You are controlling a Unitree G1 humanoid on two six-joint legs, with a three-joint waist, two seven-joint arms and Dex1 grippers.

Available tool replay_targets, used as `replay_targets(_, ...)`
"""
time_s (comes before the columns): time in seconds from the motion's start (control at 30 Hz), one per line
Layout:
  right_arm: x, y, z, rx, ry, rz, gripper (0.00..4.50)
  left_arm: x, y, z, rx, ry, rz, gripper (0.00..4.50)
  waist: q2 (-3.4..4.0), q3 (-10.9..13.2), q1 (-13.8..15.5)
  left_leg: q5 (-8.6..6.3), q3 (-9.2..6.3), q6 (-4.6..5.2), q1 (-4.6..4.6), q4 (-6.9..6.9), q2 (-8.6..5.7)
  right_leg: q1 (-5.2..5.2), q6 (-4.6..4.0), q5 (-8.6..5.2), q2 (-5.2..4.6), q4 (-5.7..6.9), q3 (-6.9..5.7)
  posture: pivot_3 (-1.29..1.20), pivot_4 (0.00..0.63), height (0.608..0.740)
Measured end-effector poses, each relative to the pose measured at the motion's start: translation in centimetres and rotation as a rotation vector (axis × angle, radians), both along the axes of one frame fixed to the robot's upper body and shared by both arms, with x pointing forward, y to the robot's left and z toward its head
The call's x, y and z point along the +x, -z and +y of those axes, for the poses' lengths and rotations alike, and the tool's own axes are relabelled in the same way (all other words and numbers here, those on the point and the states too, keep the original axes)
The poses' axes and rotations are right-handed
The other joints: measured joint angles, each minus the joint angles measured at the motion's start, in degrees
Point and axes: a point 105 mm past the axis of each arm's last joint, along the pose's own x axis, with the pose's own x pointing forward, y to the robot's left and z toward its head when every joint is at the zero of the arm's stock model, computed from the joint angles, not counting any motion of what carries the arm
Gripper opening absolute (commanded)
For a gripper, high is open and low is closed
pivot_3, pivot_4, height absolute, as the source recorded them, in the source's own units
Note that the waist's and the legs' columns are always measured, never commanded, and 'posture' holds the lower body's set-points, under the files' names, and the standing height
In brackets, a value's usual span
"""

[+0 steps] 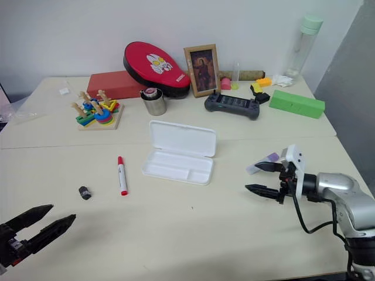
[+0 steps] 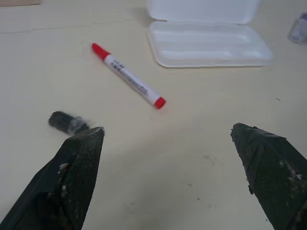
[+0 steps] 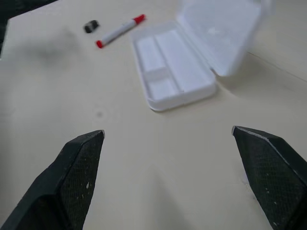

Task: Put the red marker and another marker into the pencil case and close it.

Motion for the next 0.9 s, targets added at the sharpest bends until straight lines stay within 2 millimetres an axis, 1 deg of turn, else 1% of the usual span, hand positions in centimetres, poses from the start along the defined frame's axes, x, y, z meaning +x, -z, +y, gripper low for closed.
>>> replay_targets(0.1,-0.1,-0.6,1.8,0.001,-0.083,0.003,4.49,0.3,0.1,-1.0,0.037,0.063,0.007,4.50,0.00,0.00,0.02,0.00,0.00,0.00,0.00,-0.02,0.00,-0.01,0.00,0.00,0.00,-0.02,0.00,0.00,0.150,0.740)
replay_targets(0.17,-0.1,-0.9,3.4,0.009,-0.140,0.000,4.49,1.1,-0.3,-2.0,0.035,0.101,-0.029,4.50,-0.01,0.01,0.04,0.00,-0.01,0.00,0.00,-0.05,0.01,-0.01,-0.02,-0.01,0.00,-0.01,-0.03,0.00,0.150,0.740)
replay_targets(0.23,-0.3,-0.7,4.7,0.002,-0.185,-0.001,4.49,1.6,-0.8,-3.0,0.045,0.138,-0.059,4.50,-0.03,0.01,0.08,0.00,-0.01,0.00,-0.03,-0.06,0.02,0.00,-0.01,-0.01,0.00,-0.03,-0.04,0.00,0.150,0.740)
replay_targets(0.3,-0.4,0.3,5.5,-0.042,-0.209,0.005,4.49,1.9,-1.0,-3.4,0.052,0.157,-0.063,4.50,-0.03,0.01,0.16,-0.01,-0.01,0.00,-0.05,-0.06,0.01,-0.02,-0.01,-0.01,0.00,-0.04,-0.05,0.00,0.150,0.740)
replay_targets(0.5,0.3,3.5,7.1,-0.158,-0.226,0.009,4.49,2.3,-1.1,-3.6,0.060,0.165,-0.078,4.50,-0.02,0.01,0.06,-0.01,0.00,0.00,-0.06,-0.10,0.01,-0.10,-0.02,-0.01,0.00,0.00,-0.04,0.00,0.150,0.740)
replay_targets(0.63,0.9,4.7,8.1,-0.193,-0.221,-0.016,4.49,2.4,-1.1,-3.4,0.070,0.161,-0.080,4.50,-0.02,0.01,0.03,-0.01,-0.01,0.00,-0.05,-0.10,0.02,-0.12,-0.02,-0.01,0.00,0.06,-0.04,0.00,0.150,0.740)
replay_targets(0.73,1.5,4.7,8.7,-0.195,-0.213,-0.043,4.49,2.5,-1.2,-3.4,0.072,0.158,-0.083,4.50,-0.02,0.01,0.01,0.00,-0.01,0.00,-0.05,-0.09,0.02,-0.13,-0.02,-0.01,0.00,0.10,-0.04,0.00,0.150,0.740)
replay_targets(0.9,2.0,3.9,9.5,-0.185,-0.219,-0.087,4.49,2.5,-1.1,-3.2,0.073,0.151,-0.081,4.50,-0.01,0.02,0.01,0.00,-0.01,0.00,-0.05,-0.09,0.02,-0.13,-0.02,-0.01,0.00,0.12,-0.04,0.00,0.150,0.740)
